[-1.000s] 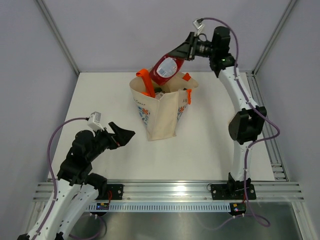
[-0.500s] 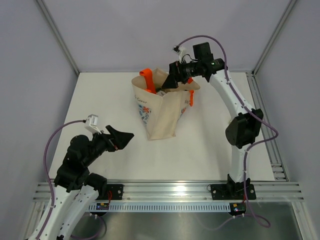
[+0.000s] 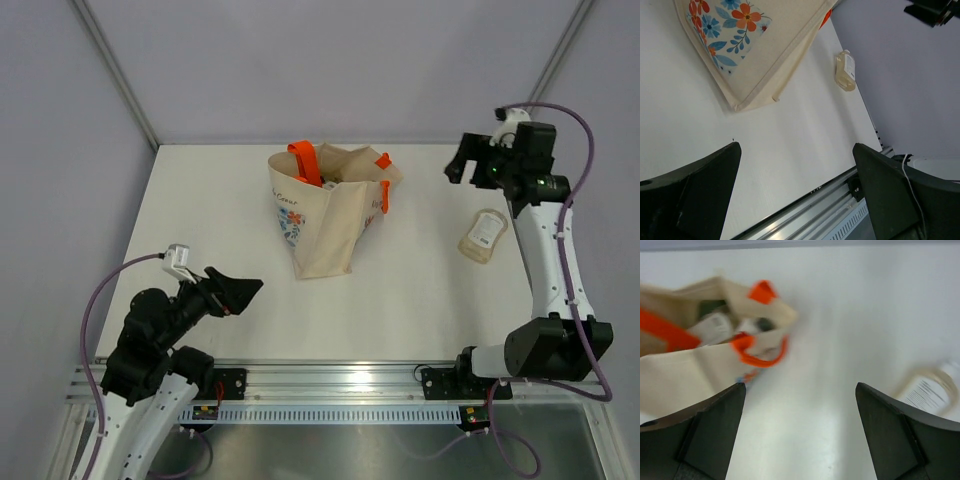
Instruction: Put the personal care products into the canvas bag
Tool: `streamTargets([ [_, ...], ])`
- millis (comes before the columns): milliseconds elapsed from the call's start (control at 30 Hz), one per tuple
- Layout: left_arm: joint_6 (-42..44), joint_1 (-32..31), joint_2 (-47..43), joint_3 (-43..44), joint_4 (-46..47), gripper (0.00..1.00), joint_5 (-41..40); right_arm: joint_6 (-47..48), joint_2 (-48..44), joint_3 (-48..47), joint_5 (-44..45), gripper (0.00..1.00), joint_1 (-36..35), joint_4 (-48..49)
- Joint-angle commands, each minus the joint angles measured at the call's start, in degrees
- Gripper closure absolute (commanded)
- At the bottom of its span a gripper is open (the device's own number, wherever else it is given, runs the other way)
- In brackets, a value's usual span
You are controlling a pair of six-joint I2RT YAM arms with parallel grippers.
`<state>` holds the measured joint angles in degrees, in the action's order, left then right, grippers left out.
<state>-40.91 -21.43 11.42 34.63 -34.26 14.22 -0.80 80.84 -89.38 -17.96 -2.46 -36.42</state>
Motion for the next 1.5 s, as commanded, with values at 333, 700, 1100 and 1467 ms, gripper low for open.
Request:
streamTargets([
  [333,-2.78,0.07,-1.31,-6.07,5.78,0.01,3.98,-6.32,7.99,16.62,25.33,0.00,18.28,-3.65],
  [700,-2.95,0.07,-0.53,-8.44,7.27,0.01,3.27,-8.96,24.62,7.13,26.31,0.01,18.28,-1.98],
  [1100,-2.25,0.07,7.56,-8.71,13.34,0.01,4.50,-11.33,38.07,-2.37,24.03,0.04,18.11,-6.72],
  [1467,-1.72,0.07,10.73,-6.25,14.75,0.01,8.09,-10.01,39.84,-2.90,20.43,0.18,18.19,-9.63],
])
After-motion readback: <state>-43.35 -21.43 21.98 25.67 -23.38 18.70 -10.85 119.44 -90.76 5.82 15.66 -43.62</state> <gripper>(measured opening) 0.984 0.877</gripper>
